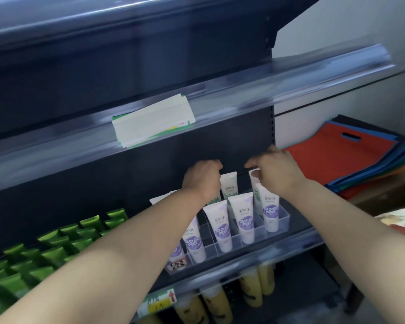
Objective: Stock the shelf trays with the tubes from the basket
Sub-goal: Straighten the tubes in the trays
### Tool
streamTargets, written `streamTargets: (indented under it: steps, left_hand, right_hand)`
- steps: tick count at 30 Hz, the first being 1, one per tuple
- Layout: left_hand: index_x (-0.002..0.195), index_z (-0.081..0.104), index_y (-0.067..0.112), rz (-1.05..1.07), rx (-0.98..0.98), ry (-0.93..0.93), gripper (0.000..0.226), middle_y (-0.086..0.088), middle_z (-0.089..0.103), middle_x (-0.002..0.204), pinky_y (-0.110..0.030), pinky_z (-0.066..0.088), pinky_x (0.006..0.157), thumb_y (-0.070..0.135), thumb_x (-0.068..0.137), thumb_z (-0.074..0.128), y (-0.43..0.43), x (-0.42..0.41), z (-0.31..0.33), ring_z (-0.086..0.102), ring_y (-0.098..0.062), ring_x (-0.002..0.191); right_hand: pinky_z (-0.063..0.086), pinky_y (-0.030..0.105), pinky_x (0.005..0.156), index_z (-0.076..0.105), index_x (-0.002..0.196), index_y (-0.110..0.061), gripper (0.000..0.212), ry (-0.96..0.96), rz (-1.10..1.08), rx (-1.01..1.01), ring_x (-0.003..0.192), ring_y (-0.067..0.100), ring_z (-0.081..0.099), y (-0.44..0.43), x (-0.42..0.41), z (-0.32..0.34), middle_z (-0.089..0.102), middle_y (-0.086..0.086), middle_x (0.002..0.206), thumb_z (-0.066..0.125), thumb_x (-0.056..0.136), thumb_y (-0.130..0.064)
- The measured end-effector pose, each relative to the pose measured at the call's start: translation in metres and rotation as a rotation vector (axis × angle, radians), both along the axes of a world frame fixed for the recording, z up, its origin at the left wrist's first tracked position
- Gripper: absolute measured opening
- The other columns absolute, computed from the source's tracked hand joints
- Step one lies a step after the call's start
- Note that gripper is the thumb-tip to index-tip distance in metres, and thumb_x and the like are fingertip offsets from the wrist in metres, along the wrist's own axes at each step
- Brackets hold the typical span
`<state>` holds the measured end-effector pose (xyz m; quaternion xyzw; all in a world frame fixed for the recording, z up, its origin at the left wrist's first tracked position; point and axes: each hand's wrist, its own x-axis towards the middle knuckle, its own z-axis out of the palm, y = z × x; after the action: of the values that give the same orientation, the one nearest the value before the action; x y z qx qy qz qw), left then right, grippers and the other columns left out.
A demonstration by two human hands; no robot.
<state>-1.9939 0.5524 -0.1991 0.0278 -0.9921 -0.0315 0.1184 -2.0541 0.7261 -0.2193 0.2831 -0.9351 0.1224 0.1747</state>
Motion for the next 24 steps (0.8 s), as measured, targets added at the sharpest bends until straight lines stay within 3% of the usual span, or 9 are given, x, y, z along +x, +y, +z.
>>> streamTargets:
  steps: [6,12,17,24]
  left_hand:
    - [0.116,0.061,0.011,-0.092,-0.035,0.022,0.024,-0.012,0.064,0.115,-0.041,0.049,0.085,0.013,0.094,0.050,0.039,-0.011,0.003,0.057,-0.033,0.108]
    - [0.115,0.062,0.014,-0.084,-0.035,0.003,0.024,-0.010,0.065,0.114,-0.040,0.051,0.085,0.019,0.093,0.054,0.058,-0.033,-0.004,0.058,-0.032,0.107]
    - [0.113,0.066,0.015,-0.057,-0.008,-0.089,0.026,-0.009,0.066,0.114,-0.036,0.051,0.087,0.027,0.090,0.062,0.068,-0.054,-0.007,0.061,-0.030,0.106]
    - [0.102,0.070,0.013,0.018,-0.040,-0.065,0.017,-0.010,0.069,0.105,-0.032,0.052,0.078,0.020,0.088,0.063,0.067,-0.068,-0.015,0.064,-0.030,0.098]
  right_hand:
    - [0.035,0.035,0.088,0.061,0.120,-0.035,0.031,-0.099,-0.015,0.025,0.117,0.021,0.042,0.035,0.007,-0.009,0.062,-0.008,0.121,0.055,0.090,-0.044]
    - [0.030,0.034,0.085,0.064,0.112,-0.036,0.025,-0.120,0.024,0.083,0.117,0.018,0.043,0.042,0.005,-0.017,0.062,-0.006,0.118,0.054,0.091,-0.027]
    - [0.026,0.034,0.079,0.061,0.114,-0.038,0.027,-0.103,0.031,0.095,0.113,0.017,0.042,0.046,-0.005,-0.020,0.062,-0.007,0.115,0.051,0.092,-0.026]
    - [0.023,0.033,0.078,0.061,0.115,-0.035,0.027,-0.133,0.060,0.063,0.116,0.018,0.043,0.045,-0.009,-0.022,0.062,-0.006,0.117,0.051,0.093,-0.024]
